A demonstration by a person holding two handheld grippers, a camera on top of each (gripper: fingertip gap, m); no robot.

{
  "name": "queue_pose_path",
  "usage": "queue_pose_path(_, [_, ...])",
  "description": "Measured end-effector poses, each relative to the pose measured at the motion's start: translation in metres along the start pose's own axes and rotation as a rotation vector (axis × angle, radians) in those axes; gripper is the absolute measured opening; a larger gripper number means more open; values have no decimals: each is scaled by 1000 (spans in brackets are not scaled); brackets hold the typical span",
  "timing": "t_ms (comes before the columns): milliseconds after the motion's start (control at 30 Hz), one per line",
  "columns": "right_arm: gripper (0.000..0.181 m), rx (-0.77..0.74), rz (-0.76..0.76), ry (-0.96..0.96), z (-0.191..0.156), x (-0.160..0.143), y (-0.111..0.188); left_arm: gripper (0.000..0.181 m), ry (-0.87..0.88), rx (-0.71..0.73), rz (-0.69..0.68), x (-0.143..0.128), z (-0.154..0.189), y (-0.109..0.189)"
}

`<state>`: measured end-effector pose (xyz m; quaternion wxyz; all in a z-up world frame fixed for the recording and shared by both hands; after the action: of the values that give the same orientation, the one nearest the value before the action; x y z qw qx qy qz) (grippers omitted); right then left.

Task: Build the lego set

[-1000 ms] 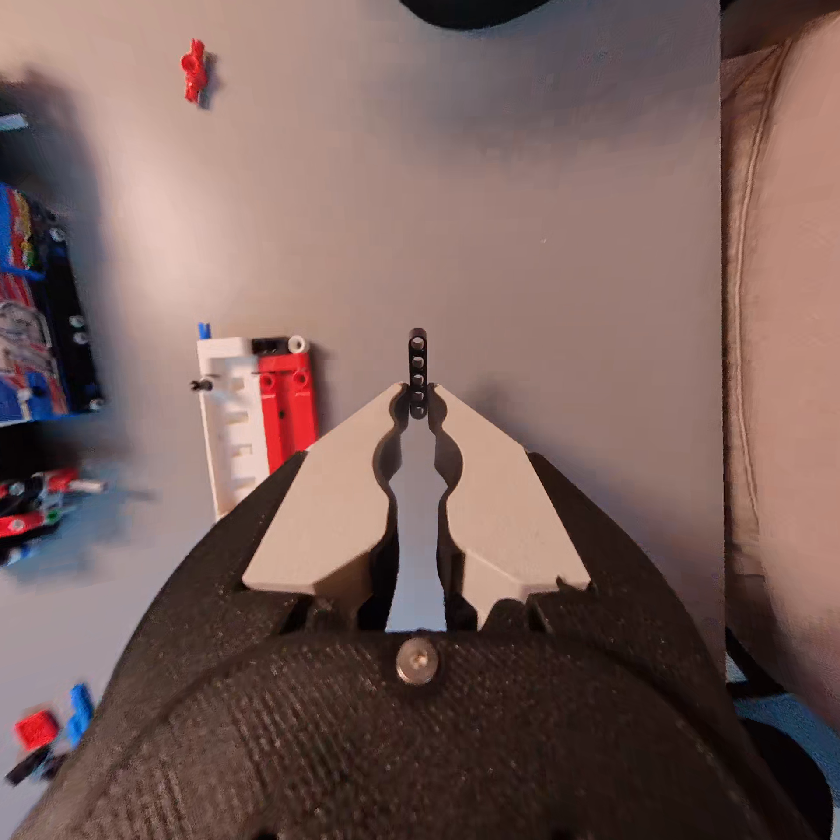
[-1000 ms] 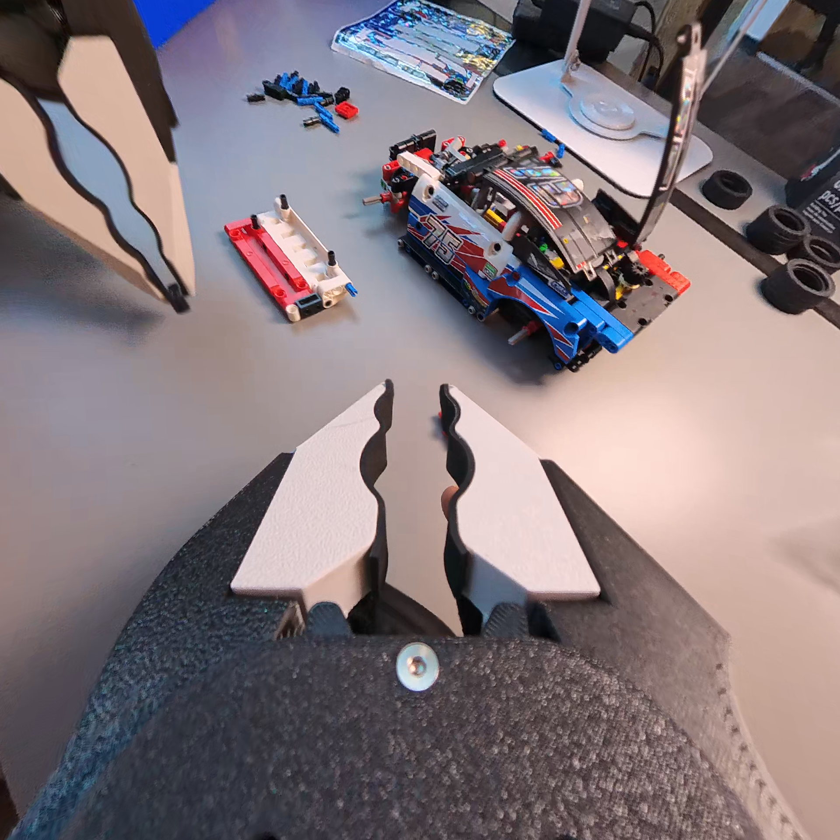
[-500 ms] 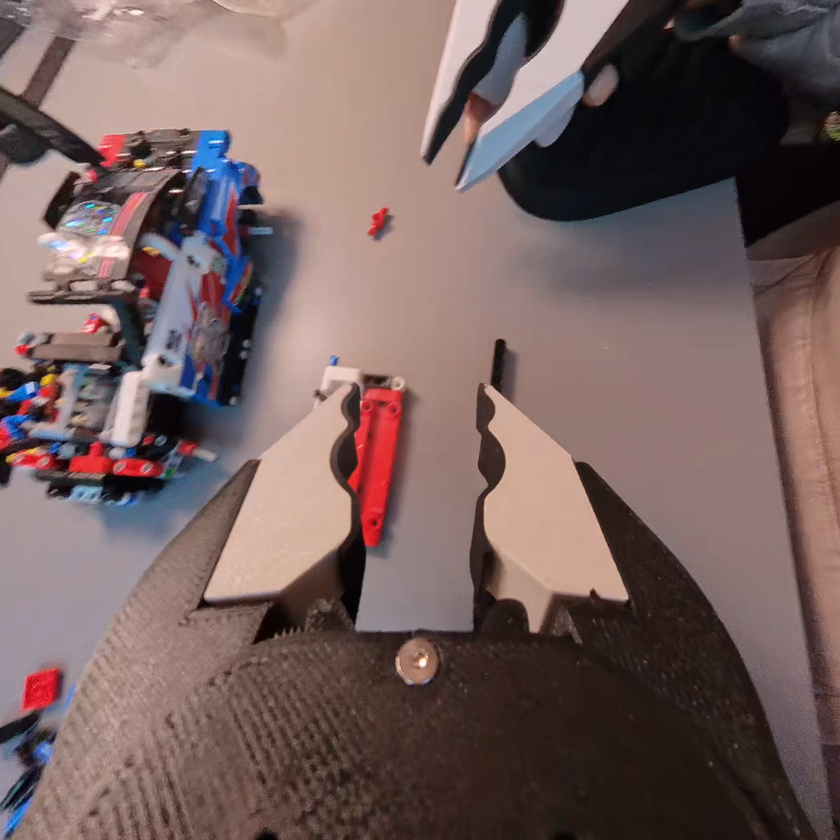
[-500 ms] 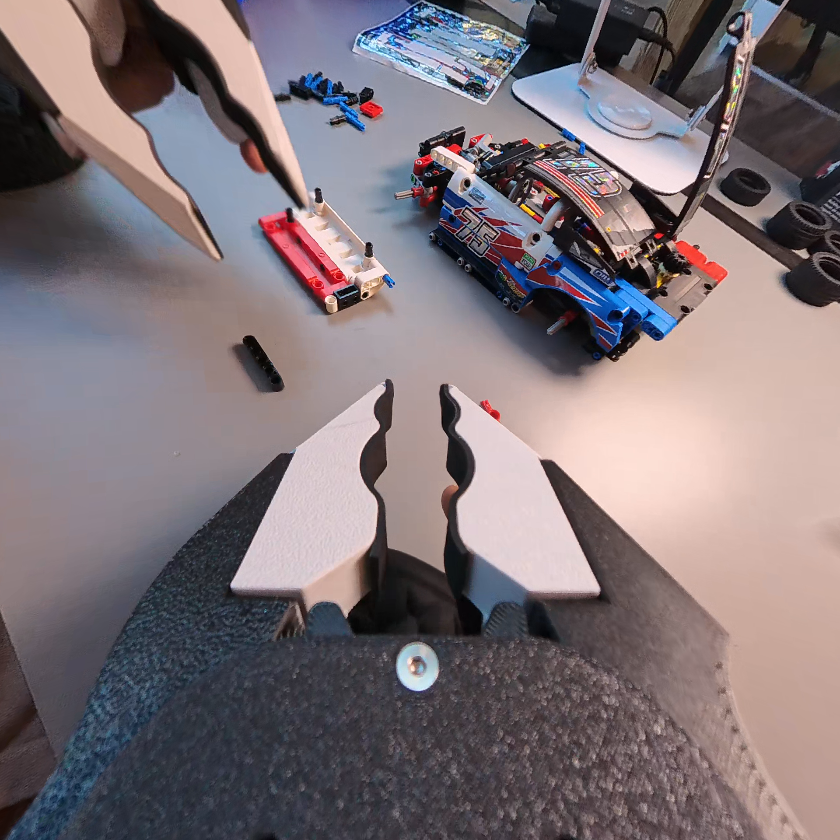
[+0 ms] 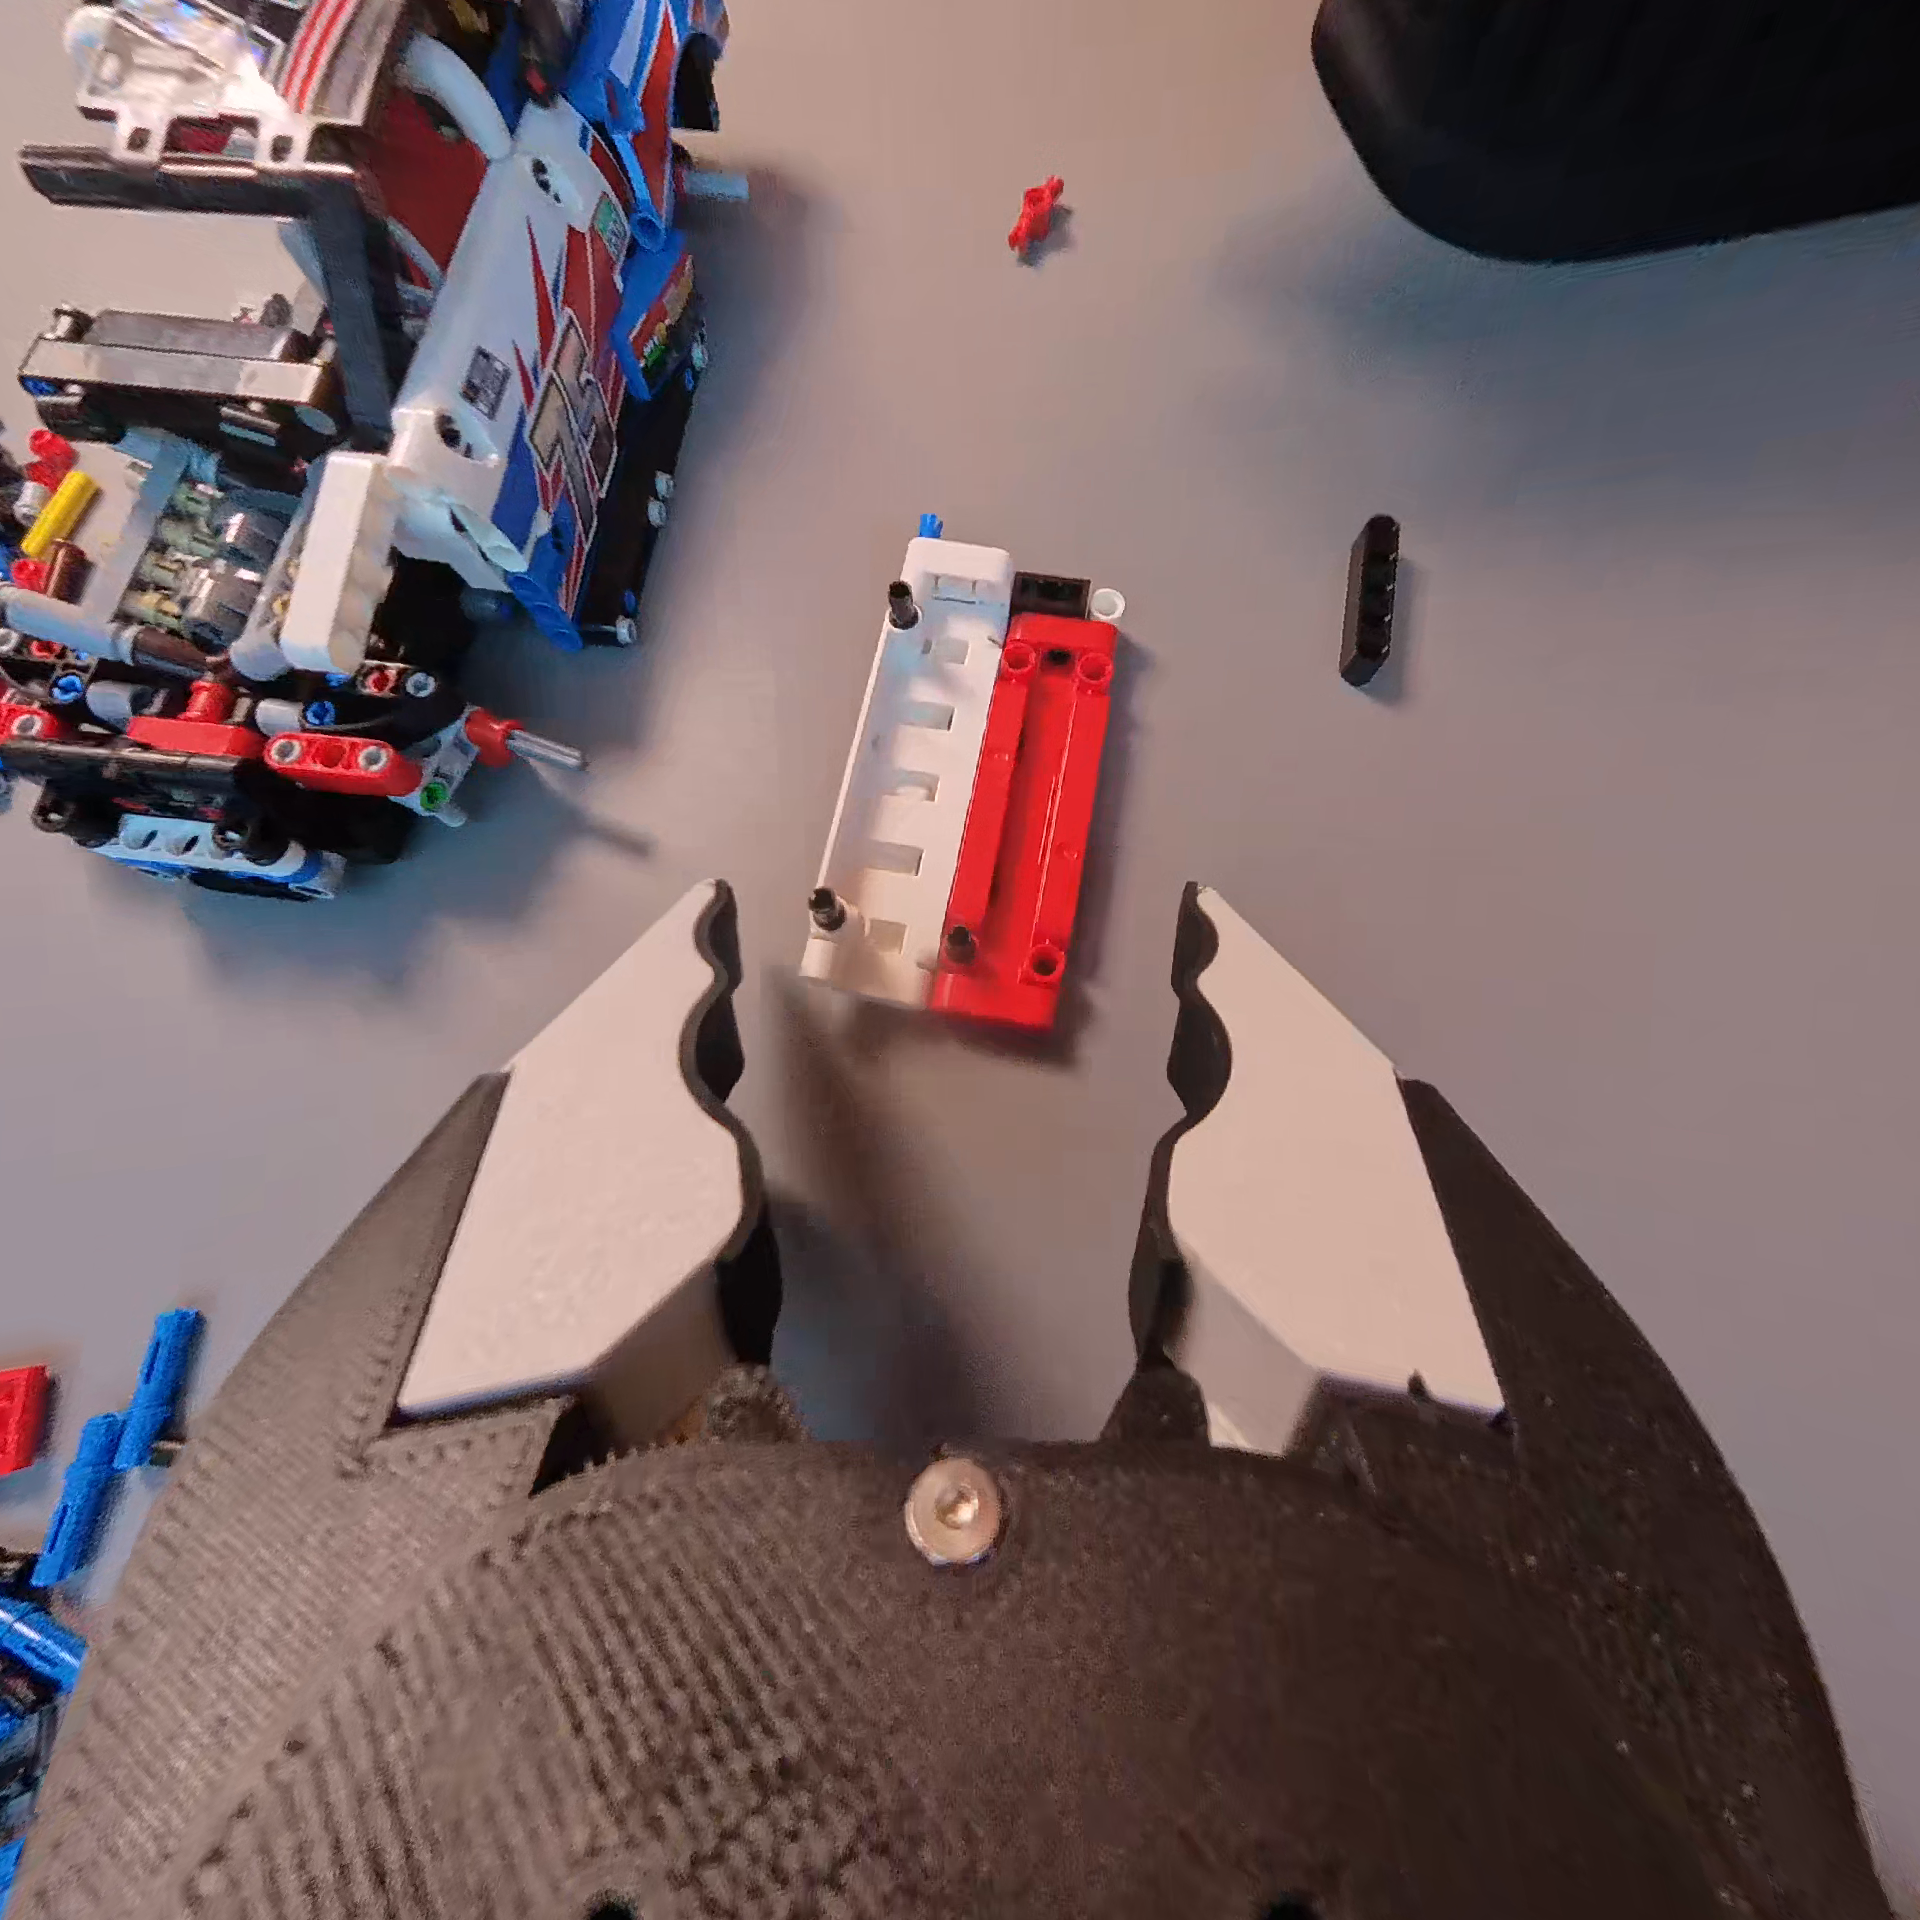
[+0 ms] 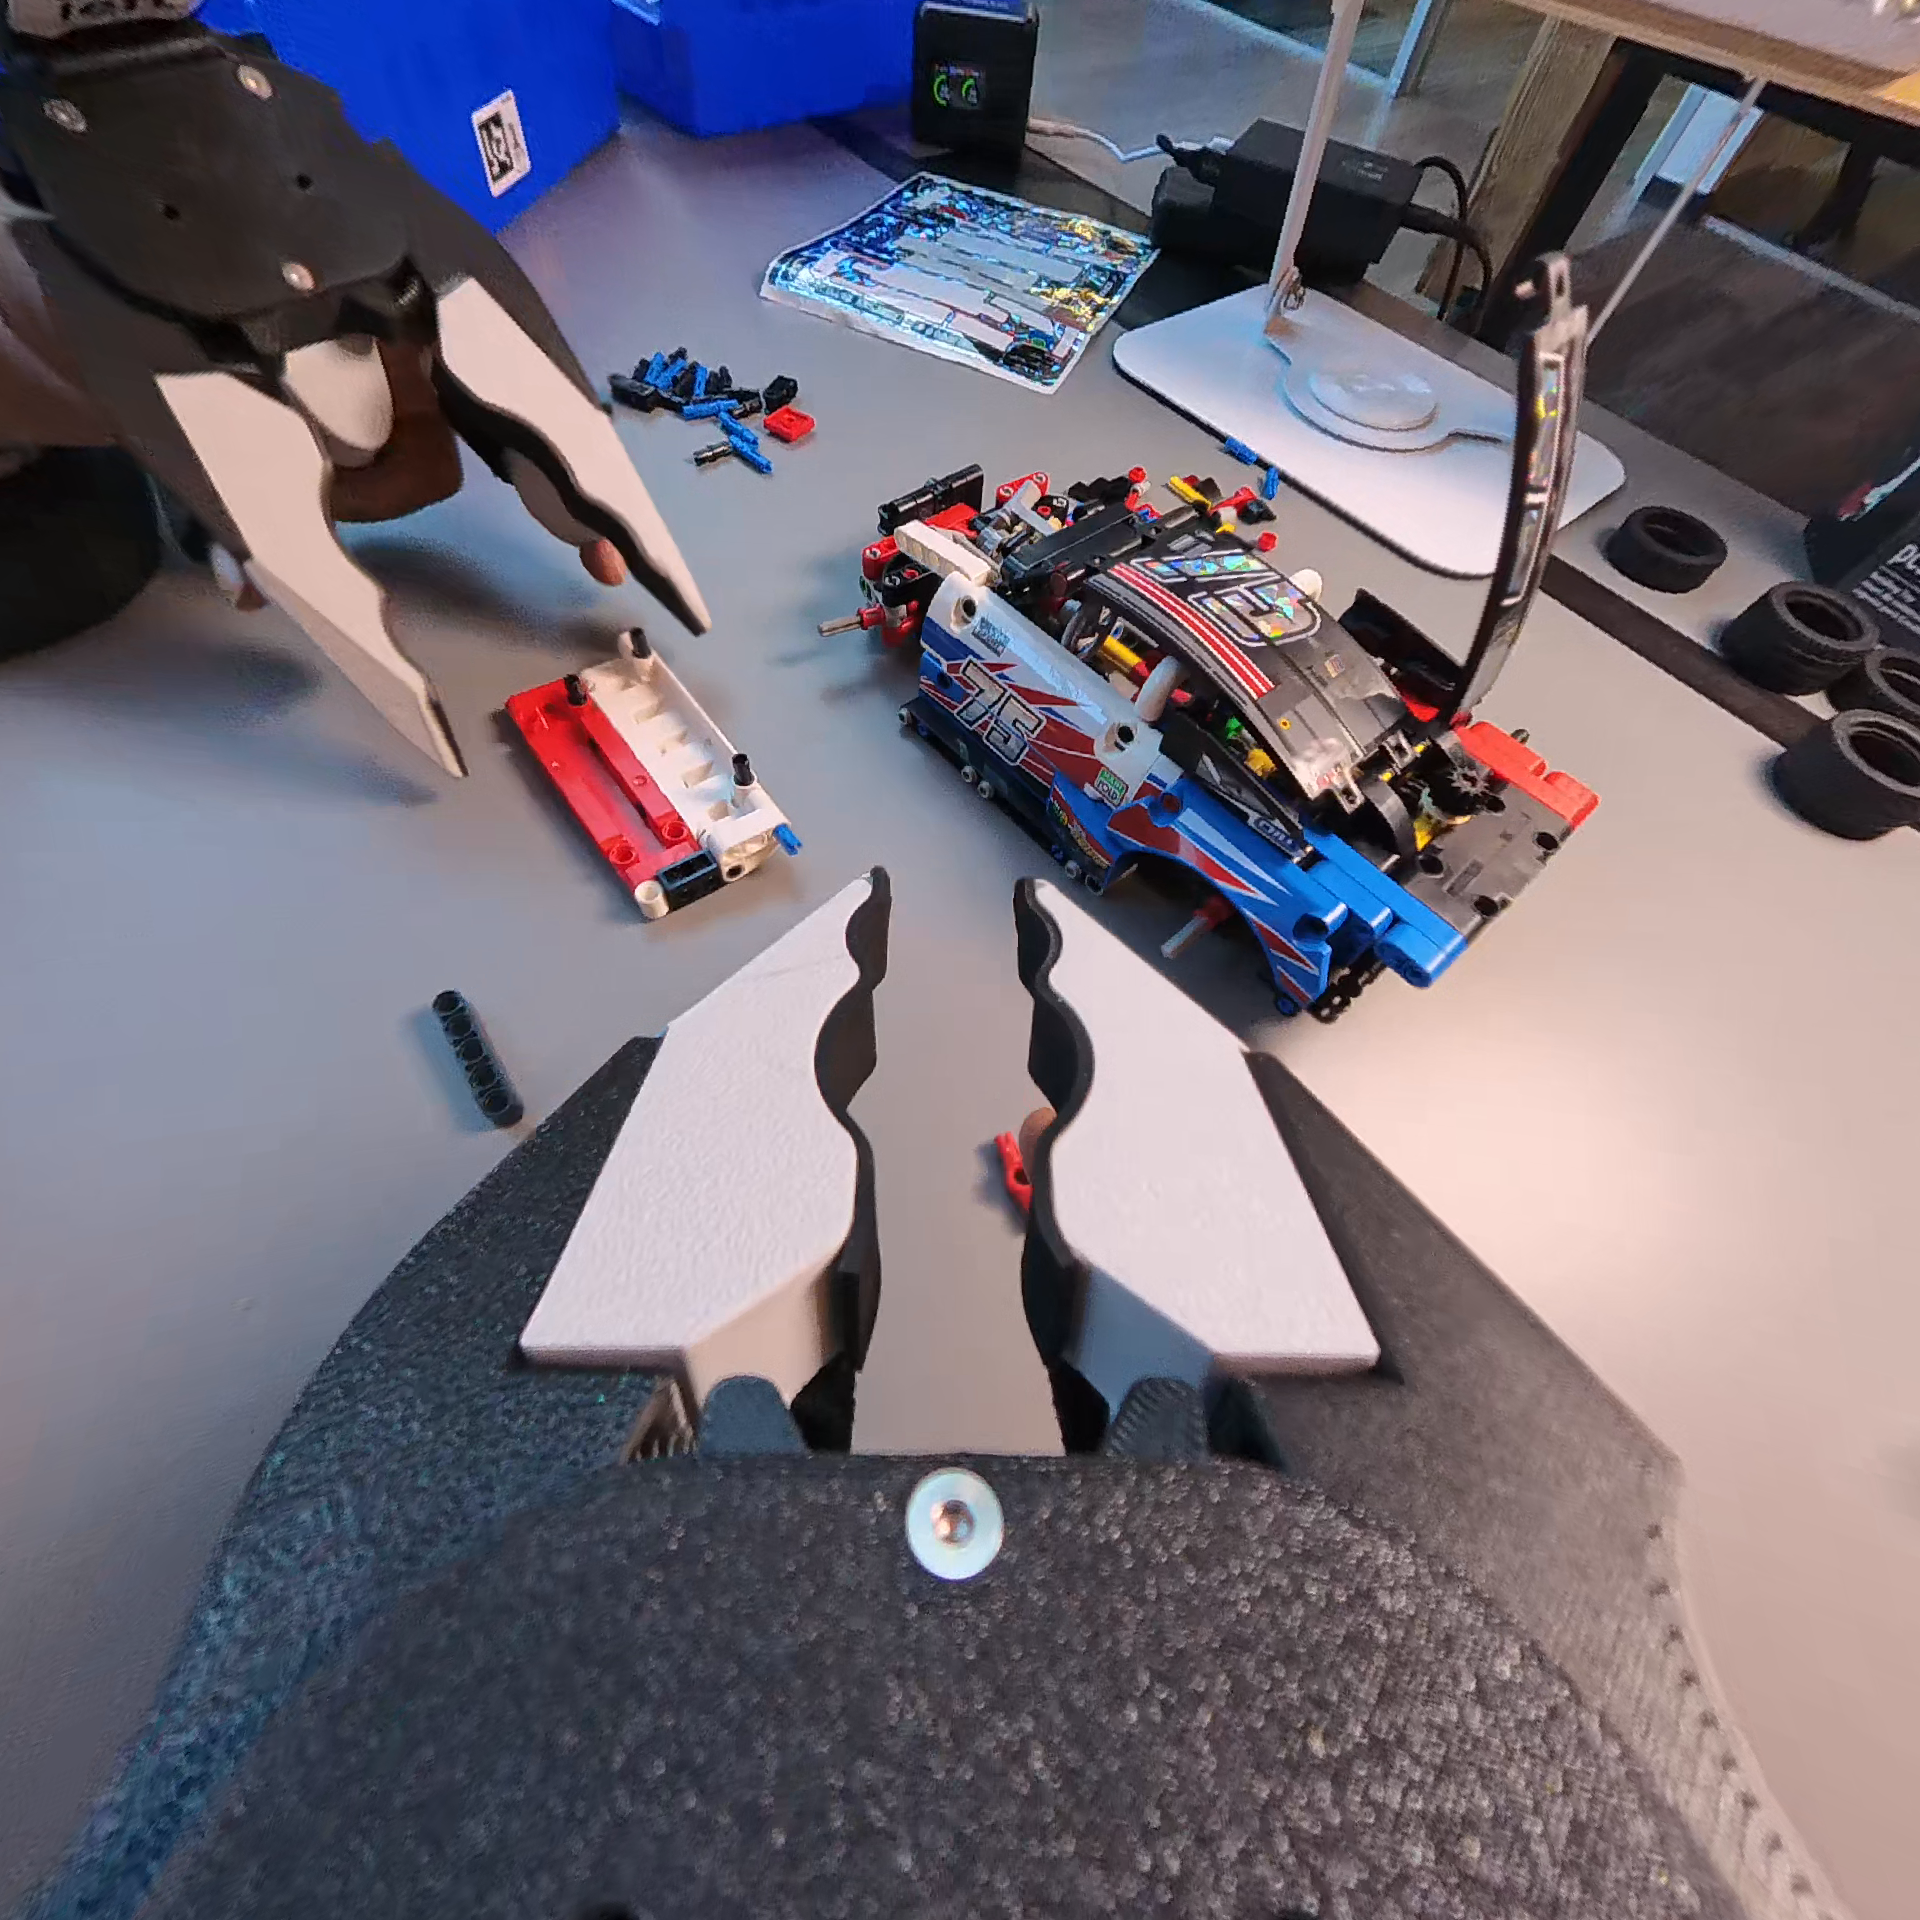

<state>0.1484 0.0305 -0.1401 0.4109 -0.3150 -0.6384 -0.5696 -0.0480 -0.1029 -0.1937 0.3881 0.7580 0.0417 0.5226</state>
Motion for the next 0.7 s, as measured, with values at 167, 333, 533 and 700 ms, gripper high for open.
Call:
queue_pose_path(167, [22, 14, -30, 33, 10, 3, -18, 51, -27, 76, -16, -1, 4, -5])
queue_pose_path(333, [24, 26, -145, 98, 29, -8, -17, 51, 117, 167, -59, -3, 3, 0])
queue_pose_path(533, [21, 62, -344, 256, 46, -32, -3, 51, 269, 279, -64, -5, 6, 4])
queue_pose_path(700, [24, 110, -328, 181, 54, -42, 10, 60, 199, 245, -70, -2, 18, -2])
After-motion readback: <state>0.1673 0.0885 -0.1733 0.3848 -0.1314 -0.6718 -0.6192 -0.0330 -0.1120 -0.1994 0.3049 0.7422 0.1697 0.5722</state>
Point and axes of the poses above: each gripper's, where its closed fingertips meet, y back along the fingers, x out of its top, z = x × y across the jaws, the point moved 7 cm from there along y, back along the fingers, and after that the axes turned 13 degrees about x, right-handed, at the moved point
